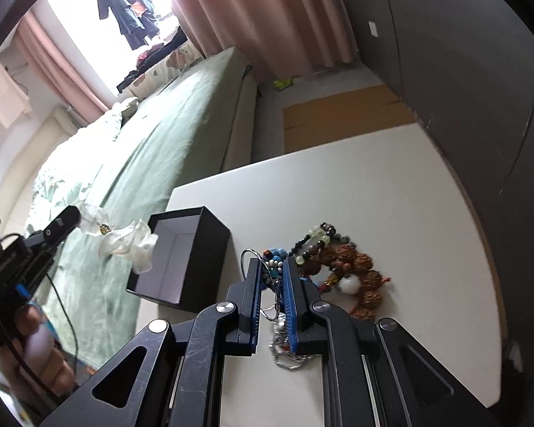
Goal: Organize jewelry
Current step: 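Carry the white cloth toward the black box with the left gripper while the right gripper grasps the silver bangle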
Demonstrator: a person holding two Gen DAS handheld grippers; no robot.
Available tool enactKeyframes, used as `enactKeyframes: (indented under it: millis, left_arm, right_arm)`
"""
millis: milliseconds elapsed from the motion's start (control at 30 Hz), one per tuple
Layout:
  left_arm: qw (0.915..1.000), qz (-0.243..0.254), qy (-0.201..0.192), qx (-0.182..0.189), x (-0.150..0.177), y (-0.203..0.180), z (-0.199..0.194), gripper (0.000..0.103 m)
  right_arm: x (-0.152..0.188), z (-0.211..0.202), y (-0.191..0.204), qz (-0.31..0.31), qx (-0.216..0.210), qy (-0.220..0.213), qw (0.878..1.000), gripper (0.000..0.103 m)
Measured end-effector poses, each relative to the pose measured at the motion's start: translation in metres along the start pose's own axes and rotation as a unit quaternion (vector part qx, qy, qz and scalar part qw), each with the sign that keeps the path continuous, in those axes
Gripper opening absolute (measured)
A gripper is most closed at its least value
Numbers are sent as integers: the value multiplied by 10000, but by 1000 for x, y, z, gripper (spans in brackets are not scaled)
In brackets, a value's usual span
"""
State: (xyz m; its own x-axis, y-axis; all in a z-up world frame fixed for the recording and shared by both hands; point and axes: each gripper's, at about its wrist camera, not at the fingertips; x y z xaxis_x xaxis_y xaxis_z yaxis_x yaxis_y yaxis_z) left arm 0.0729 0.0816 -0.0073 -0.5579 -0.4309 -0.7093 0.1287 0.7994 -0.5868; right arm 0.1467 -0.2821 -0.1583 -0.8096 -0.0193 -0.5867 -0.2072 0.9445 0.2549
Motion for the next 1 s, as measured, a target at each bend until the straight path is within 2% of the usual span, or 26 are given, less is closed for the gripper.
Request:
enactKeyframes:
  millis: [133, 233, 333, 433, 533, 633, 800, 1000]
  left_arm:
    - [10000, -67, -38, 24, -2, 4, -4, 0]
    - [9999, -129, -76, 59, -4, 8, -7, 0]
    - [9998, -176, -89, 65, -5, 9, -8, 0]
    - [9997, -227, -89, 58, -6, 11, -9, 0]
    - [9997, -229, -54, 15, -6, 12, -8, 0]
    - [9998, -211, 17, -20, -4, 12, -4, 0]
    - [9998, -161, 90, -56, -2, 8, 2, 0]
    - [9998, -132, 131, -91, 0, 6, 4, 0]
  right_arm:
    - [-3, 12, -2, 121, 45, 150, 9998, 13]
    - [-11, 25, 2, 45, 229, 208, 9995, 13]
    - [-21, 45, -3, 207, 495, 472, 9974, 13]
    - [-26, 51, -8, 250, 661, 453, 9965, 13]
    - [-22, 57, -17, 364, 538, 486, 9967, 14]
    - [-17, 67, -29, 544, 631, 696, 9941, 14]
    - [-20, 58, -37, 640, 643, 494, 9946, 14]
    - [-22, 67, -39, 632, 598, 607, 9944, 14]
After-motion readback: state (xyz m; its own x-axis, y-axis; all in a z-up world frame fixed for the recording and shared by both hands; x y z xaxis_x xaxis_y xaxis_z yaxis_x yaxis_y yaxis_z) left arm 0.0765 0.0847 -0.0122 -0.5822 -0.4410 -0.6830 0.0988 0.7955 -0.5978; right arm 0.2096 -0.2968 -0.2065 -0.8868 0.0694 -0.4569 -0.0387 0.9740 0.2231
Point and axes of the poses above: each gripper's, at about its wrist camera, not at the fingertips, and z roughly the way its jaws point, y to its left, x to its underside, and after that the axes turned 14 degrees about x, right-handed
